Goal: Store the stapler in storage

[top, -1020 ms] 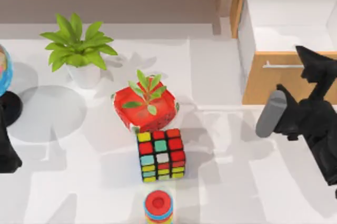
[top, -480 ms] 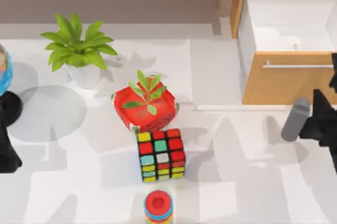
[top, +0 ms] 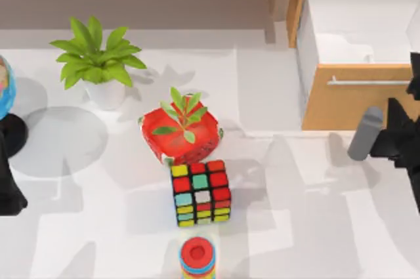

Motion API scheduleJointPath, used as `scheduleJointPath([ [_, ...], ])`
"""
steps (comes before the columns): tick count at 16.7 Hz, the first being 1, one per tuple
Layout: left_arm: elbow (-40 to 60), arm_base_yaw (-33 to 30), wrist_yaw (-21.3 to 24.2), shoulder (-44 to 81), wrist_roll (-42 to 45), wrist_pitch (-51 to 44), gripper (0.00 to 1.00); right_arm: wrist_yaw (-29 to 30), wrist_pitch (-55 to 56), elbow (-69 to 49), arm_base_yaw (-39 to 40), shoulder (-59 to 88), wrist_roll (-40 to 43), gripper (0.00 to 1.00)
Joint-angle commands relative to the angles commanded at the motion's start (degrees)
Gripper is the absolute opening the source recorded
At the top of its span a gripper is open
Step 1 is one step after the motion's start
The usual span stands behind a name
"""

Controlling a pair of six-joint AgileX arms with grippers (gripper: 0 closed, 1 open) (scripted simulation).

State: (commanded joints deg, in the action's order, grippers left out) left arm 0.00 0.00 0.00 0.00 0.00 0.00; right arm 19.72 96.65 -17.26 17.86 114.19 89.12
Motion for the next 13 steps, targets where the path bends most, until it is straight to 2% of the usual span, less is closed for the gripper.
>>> scheduleJointPath([
  [4, 0.0, 0.0, 0.0, 0.0, 0.0, 0.0, 1.0, -0.2, -0.39, -0.46, -0.2, 0.07, -0.01, 1.0],
  [13, 0.0, 0.0, 0.0, 0.0, 0.0, 0.0, 1.0, -0.2, -0.39, -0.46, -0.2, 0.07, -0.01, 0.32],
])
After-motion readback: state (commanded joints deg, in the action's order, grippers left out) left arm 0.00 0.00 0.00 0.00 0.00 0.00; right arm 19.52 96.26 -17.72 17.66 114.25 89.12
